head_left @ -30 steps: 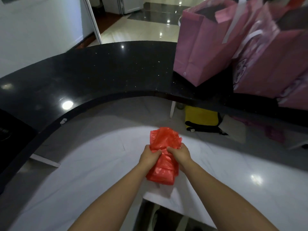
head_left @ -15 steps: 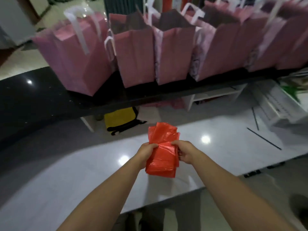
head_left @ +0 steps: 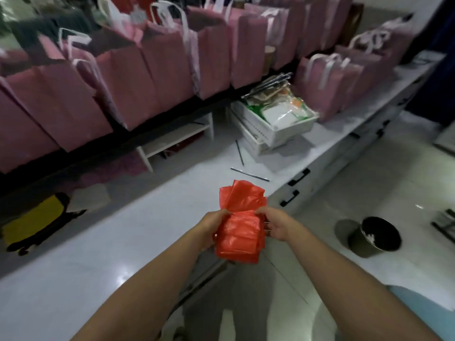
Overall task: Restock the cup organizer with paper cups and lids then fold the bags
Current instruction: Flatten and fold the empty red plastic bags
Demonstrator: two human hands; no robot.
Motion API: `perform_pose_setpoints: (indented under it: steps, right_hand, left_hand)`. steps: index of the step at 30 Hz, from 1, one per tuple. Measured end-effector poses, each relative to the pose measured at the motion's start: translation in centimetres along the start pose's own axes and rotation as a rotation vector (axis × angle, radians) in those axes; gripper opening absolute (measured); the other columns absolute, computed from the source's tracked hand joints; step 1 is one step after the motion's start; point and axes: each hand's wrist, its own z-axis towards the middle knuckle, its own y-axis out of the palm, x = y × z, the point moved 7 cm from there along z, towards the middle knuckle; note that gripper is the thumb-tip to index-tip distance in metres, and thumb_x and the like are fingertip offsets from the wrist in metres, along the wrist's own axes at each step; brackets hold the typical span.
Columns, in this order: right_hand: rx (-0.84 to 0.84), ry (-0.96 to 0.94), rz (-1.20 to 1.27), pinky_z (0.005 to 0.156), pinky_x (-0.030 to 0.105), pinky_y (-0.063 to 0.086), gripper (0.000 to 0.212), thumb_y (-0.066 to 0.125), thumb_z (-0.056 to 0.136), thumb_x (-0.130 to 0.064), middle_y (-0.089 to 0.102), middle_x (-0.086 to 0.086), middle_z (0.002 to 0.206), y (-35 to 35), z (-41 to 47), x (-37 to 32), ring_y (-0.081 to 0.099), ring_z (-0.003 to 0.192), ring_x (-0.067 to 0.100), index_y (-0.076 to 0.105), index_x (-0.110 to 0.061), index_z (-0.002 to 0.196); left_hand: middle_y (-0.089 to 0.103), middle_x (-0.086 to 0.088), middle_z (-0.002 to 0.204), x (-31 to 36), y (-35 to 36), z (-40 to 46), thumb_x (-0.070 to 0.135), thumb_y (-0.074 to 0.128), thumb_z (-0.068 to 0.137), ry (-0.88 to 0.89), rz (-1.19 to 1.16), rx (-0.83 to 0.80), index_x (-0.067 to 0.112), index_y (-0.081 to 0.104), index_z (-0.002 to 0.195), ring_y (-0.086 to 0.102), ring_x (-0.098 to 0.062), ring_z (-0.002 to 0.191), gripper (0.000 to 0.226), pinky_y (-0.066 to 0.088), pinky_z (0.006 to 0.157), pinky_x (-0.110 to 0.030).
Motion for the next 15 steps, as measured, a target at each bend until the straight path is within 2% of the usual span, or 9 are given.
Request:
perform_pose_setpoints:
  steps: [2, 5, 7, 10, 12, 15]
  right_hand:
    - [0.040, 0.007, 0.042, 0.059, 0.028, 0.046, 0.004, 0.062, 0.090, -0.016, 0.058, 0.002, 0.074, -4.8, 0.0, 0.3, 0.056, 0.066, 0.018, 0.058, -0.016, 0.088]
    - [0.091, 0.021, 0.103, 0.060, 0.028, 0.046, 0.006, 0.059, 0.090, -0.015, 0.057, 0.003, 0.073, -11.1, 0.0, 0.8, 0.055, 0.067, 0.019, 0.058, -0.016, 0.085]
    - [0.105, 0.024, 0.137, 0.061, 0.028, 0.045, 0.008, 0.058, 0.091, -0.015, 0.056, 0.003, 0.074, -14.7, 0.1, 0.8, 0.055, 0.068, 0.018, 0.057, -0.016, 0.084]
    - [0.139, 0.027, 0.207, 0.064, 0.029, 0.046, 0.010, 0.058, 0.092, -0.015, 0.055, 0.003, 0.075, -20.1, 0.4, 0.7, 0.055, 0.071, 0.019, 0.056, -0.015, 0.082]
    - [0.167, 0.025, 0.240, 0.073, 0.033, 0.049, 0.003, 0.059, 0.091, -0.015, 0.058, 0.006, 0.083, -22.8, 0.9, 0.6, 0.058, 0.081, 0.022, 0.058, -0.014, 0.088]
    - [0.196, 0.027, 0.303, 0.077, 0.037, 0.051, 0.014, 0.061, 0.090, -0.018, 0.062, 0.010, 0.097, -27.7, 2.2, 0.3, 0.061, 0.092, 0.027, 0.059, -0.012, 0.103]
  left_hand:
    - [0.074, -0.014, 0.107, 0.5, 4.6, 0.8, 0.031, 0.063, 0.093, -0.021, -0.014, -0.023, 0.012, 0.066, 0.116, 0.071, -0.032, 0.101, 0.031, 0.057, 0.094, -0.051]
    - [0.073, -0.013, 0.106, 1.4, 10.7, 2.1, 0.034, 0.063, 0.093, -0.038, -0.014, -0.083, 0.011, 0.066, 0.117, 0.070, -0.030, 0.099, 0.034, 0.059, 0.078, -0.041]
    - [0.070, -0.011, 0.108, 2.2, 14.0, 3.2, 0.040, 0.063, 0.092, -0.032, 0.034, -0.119, 0.012, 0.065, 0.119, 0.066, -0.028, 0.101, 0.039, 0.055, 0.083, -0.039]
    - [0.067, -0.012, 0.116, 3.5, 19.4, 5.6, 0.041, 0.062, 0.093, -0.064, 0.129, -0.220, 0.012, 0.063, 0.118, 0.063, -0.031, 0.110, 0.039, 0.050, 0.102, -0.046]
    - [0.065, -0.011, 0.108, 4.0, 21.7, 7.0, 0.039, 0.061, 0.094, -0.089, 0.177, -0.271, 0.012, 0.063, 0.109, 0.062, -0.030, 0.104, 0.031, 0.048, 0.102, -0.045]
    - [0.064, -0.010, 0.104, 5.4, 26.7, 10.0, 0.038, 0.060, 0.092, -0.141, 0.277, -0.362, 0.012, 0.063, 0.107, 0.062, -0.028, 0.099, 0.030, 0.048, 0.100, -0.043]
